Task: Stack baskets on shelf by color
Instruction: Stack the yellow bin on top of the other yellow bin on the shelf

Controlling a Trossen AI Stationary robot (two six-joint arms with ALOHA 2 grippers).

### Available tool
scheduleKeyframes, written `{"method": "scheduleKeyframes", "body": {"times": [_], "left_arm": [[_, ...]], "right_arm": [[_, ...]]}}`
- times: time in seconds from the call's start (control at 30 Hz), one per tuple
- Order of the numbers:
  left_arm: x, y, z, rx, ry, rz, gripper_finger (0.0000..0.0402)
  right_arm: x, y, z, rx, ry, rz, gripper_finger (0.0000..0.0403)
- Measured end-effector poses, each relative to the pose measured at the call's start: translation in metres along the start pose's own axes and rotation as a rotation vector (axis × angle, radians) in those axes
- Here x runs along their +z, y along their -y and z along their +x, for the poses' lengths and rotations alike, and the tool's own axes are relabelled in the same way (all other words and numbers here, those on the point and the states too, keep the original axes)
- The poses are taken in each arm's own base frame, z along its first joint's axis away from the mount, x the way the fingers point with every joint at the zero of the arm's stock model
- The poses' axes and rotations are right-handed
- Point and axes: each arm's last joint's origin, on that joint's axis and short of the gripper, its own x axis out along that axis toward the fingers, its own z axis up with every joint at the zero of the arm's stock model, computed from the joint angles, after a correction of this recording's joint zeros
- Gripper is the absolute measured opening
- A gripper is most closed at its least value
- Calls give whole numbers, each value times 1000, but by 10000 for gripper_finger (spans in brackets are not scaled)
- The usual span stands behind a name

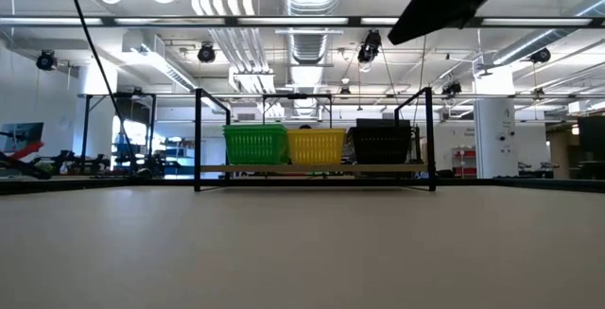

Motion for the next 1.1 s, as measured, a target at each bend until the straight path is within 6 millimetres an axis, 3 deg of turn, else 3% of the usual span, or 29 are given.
{"method": "scheduleKeyframes", "body": {"times": [0.2, 0.4, 0.57, 0.7, 0.93, 1.1], "left_arm": [[-63, 15, 12, 10, -190, -65, 155], [-93, 25, 32, -23, -223, -69, 189], [-106, 21, 64, 96, -299, -71, 226], [-113, 19, 90, 171, -339, -71, 229], [-120, 13, 124, 275, -335, -60, 202], [-123, 6, 135, 328, -336, -61, 172]], "right_arm": [[4, 4, 6, 18, 25, -61, 59], [4, 4, 7, 35, 15, -60, 59], [4, 4, 7, 39, 14, -44, 59], [4, 4, 7, 39, 14, -44, 59], [4, 4, 7, 37, 15, -44, 59], [4, 4, 7, 37, 15, -44, 59]]}}
